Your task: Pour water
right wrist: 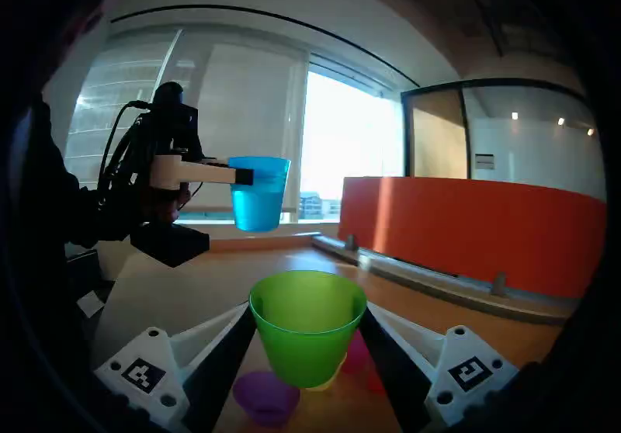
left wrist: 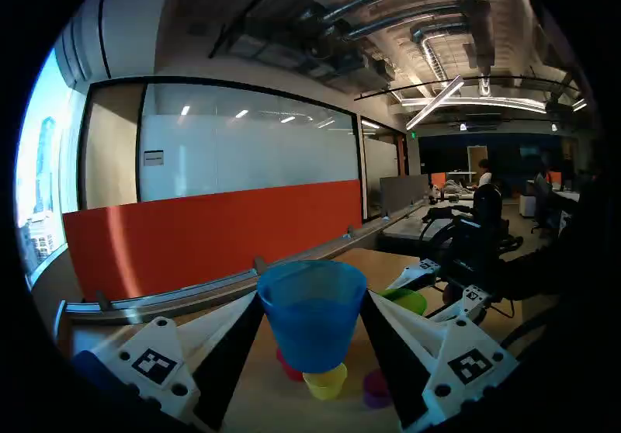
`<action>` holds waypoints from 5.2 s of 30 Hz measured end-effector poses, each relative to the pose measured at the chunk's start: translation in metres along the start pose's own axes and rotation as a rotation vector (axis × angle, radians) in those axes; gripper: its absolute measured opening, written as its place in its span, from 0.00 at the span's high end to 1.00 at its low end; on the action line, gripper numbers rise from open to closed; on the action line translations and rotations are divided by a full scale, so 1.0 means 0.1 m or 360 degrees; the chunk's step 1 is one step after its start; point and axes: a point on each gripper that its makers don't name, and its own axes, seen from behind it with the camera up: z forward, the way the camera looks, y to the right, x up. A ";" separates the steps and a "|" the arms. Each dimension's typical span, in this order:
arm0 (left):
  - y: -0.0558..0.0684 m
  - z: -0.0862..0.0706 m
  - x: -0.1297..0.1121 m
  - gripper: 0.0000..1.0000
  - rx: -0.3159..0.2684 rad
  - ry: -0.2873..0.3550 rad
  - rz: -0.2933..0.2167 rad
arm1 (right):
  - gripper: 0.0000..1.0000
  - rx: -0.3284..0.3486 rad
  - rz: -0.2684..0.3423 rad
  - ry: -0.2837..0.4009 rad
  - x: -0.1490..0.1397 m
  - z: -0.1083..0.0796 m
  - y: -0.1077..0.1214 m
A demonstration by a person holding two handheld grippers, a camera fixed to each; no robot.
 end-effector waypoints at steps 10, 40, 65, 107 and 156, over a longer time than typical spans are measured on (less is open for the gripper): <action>0.00 0.00 0.00 0.15 0.0001 0.0000 0.0003 | 0.09 0.0021 0.0005 0.0001 0.01 0.02 -0.02; 0.04 0.01 0.00 0.15 -0.0020 0.0037 0.0136 | 0.09 0.0132 0.0041 -0.0064 -0.11 0.11 -0.25; 0.06 -0.03 0.18 0.15 0.0020 0.0108 0.0372 | 0.09 0.0229 0.0050 -0.0105 -0.19 0.20 -0.45; 0.20 -0.08 0.18 0.15 0.0044 0.0115 0.0809 | 0.09 0.0364 0.0029 -0.0108 -0.13 0.31 -0.79; 0.28 -0.11 0.23 0.15 0.0056 0.0136 0.1107 | 0.09 0.0409 0.0009 -0.0100 -0.08 0.35 -0.88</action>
